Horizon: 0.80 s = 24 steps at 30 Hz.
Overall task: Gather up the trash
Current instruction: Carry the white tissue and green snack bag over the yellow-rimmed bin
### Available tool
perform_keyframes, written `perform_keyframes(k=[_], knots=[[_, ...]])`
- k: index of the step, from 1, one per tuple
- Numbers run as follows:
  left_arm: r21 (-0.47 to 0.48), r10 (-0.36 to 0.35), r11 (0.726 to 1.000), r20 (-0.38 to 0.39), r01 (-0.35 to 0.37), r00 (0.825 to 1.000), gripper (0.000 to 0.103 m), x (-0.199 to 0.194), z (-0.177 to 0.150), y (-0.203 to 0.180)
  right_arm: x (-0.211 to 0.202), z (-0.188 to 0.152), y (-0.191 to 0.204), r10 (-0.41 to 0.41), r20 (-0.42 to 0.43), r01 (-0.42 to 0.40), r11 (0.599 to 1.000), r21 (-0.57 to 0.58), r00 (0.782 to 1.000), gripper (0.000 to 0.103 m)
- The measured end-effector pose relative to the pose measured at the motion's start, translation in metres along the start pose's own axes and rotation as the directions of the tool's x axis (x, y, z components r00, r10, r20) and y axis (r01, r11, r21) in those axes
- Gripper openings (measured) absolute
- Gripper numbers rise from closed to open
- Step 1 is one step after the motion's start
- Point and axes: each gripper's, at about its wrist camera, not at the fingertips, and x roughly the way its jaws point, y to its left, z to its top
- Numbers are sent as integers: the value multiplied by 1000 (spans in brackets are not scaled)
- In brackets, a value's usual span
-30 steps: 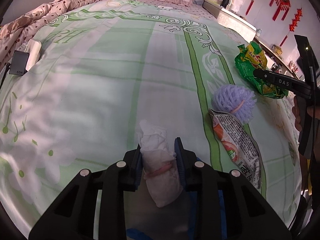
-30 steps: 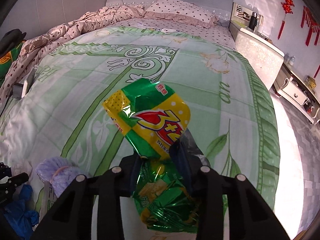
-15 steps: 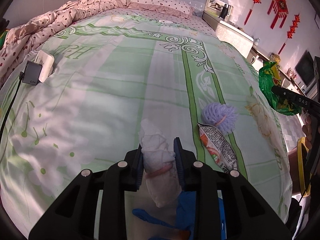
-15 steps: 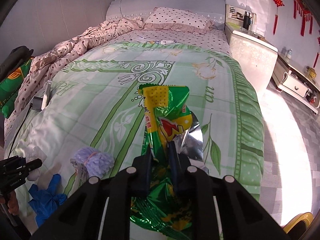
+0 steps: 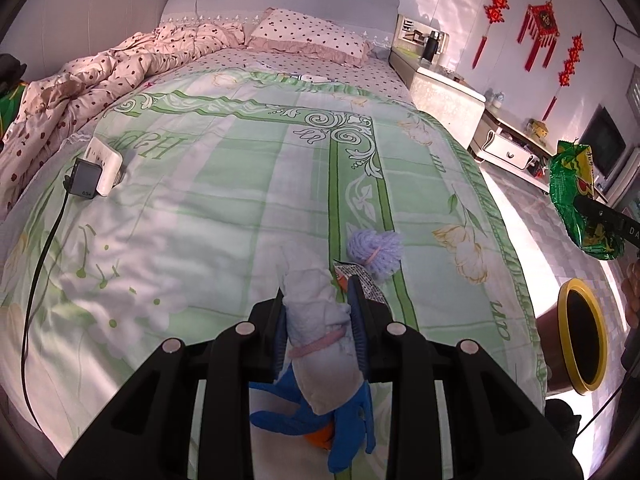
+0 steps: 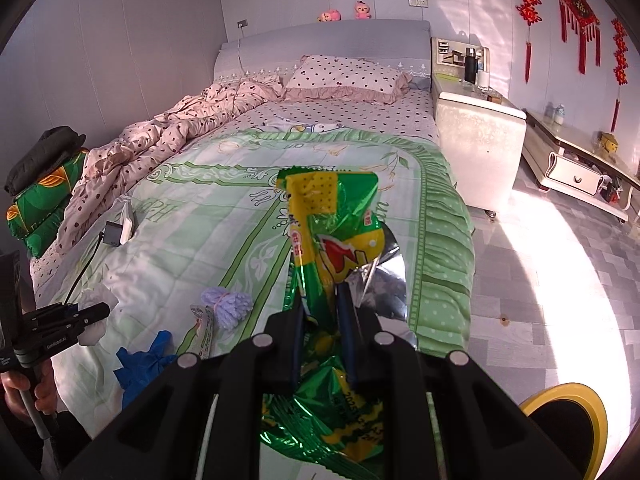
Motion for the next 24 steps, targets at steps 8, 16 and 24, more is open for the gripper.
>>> perform_keyframes(k=[8, 16, 24], knots=[[78, -71, 995, 30, 69, 997, 26, -26, 8, -68, -59, -18, -40, -53, 25, 51, 995, 84, 998, 15], [158, -153, 976, 7, 150, 988, 26, -31, 11, -150, -114, -40, -92, -131, 60, 121, 982, 146, 990, 15], [239, -235, 942, -28, 235, 971, 26, -29, 7, -236, -161, -66, -144, -201, 82, 179, 960, 216, 976, 15]])
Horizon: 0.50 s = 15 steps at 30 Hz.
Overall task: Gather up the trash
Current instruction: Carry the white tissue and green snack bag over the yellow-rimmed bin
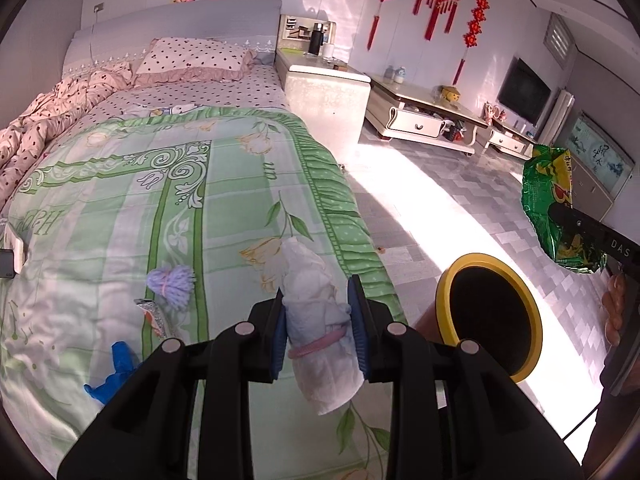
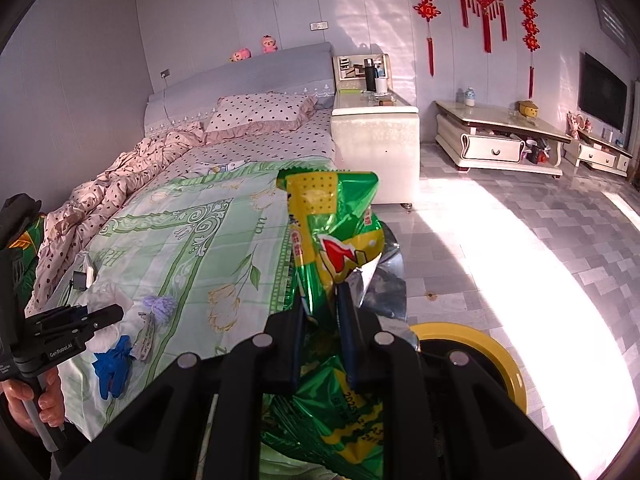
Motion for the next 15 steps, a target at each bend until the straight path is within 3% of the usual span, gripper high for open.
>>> perform_keyframes(k=[8, 15], knots=[[69, -83, 994, -31, 85, 996, 26, 30, 6, -75, -23, -16, -57, -57, 9, 56, 996, 70, 998, 15], [114, -146, 982, -73, 154, 987, 27, 62, -1, -133, -20, -35, -97, -74, -30, 78, 988, 130, 997, 15]])
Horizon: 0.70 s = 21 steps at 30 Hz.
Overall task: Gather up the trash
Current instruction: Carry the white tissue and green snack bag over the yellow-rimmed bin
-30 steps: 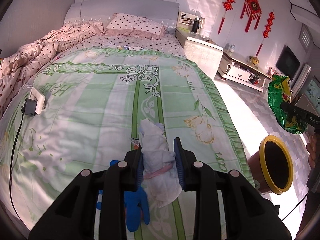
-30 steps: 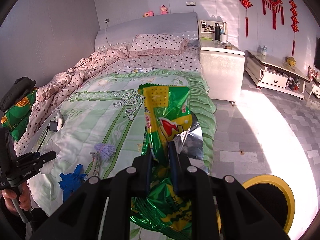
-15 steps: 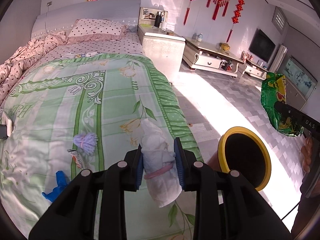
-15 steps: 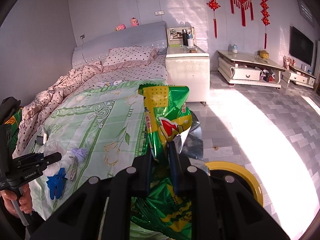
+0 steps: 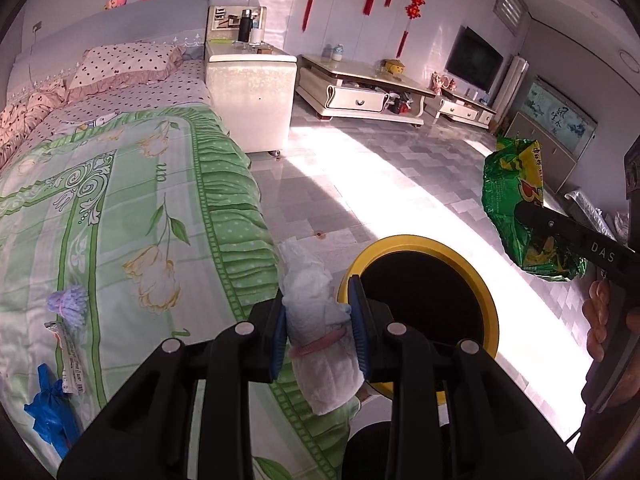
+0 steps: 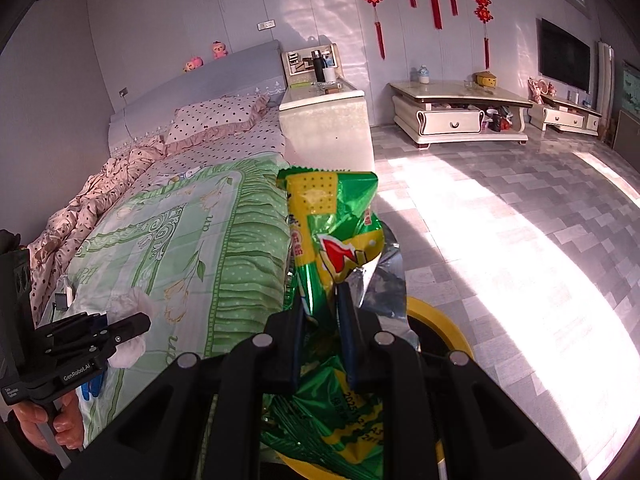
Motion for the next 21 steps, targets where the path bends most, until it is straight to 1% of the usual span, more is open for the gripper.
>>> perform_keyframes(k=[8, 17, 21], knots=[[48, -47, 998, -44, 49, 998, 27, 47, -5, -45, 20, -18, -30, -15, -43, 16, 999, 41, 999, 15], [70, -83, 993, -101, 90, 991, 28, 94, -21, -71, 52, -31, -58, -24, -108, 35, 995, 97, 994, 15], [70, -98, 992, -125, 108, 987, 29, 109, -26, -78, 59, -35, -65, -27, -120, 40, 993, 113, 992, 15]])
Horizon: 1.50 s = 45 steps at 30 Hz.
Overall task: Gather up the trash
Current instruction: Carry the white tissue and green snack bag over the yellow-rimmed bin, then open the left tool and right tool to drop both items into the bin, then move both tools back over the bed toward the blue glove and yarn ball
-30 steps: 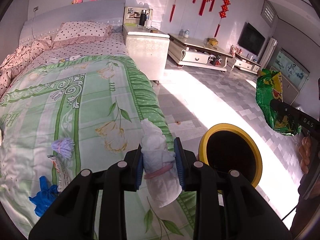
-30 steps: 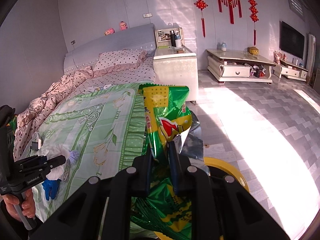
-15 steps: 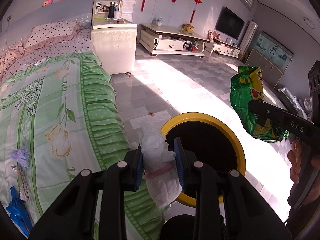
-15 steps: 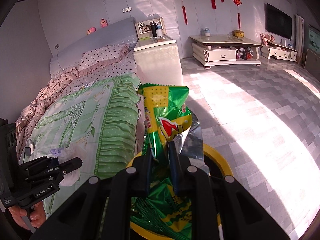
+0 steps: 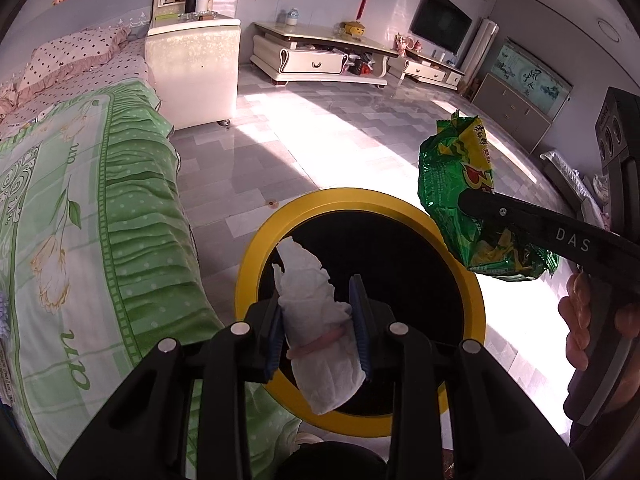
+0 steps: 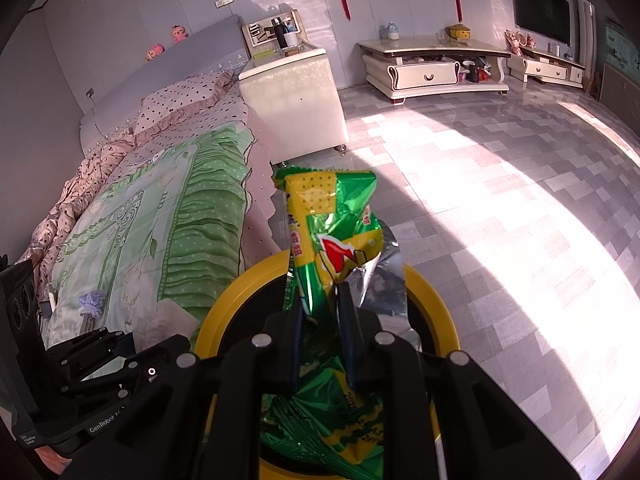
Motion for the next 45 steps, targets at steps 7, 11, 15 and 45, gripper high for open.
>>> perform_keyframes(k=[7, 11, 15, 45], knots=[[-13, -11, 1000, -8, 11, 1000, 38, 7, 0, 4, 0, 1, -6, -11, 7, 11, 1000, 24, 1000, 23], [-36, -15, 999, -1, 15, 1000, 49, 4, 1, 8, -3, 0, -8, -37, 24, 36, 999, 34, 999, 37], [-48, -12, 999, 10, 13, 1000, 63, -3, 0, 14, -7, -2, -9, -48, 33, 47, 998, 46, 998, 46], [-206, 237, 956, 110, -211, 965, 84, -137, -58, 172, -10, -4, 109, 62, 39, -58, 994, -97, 997, 72]])
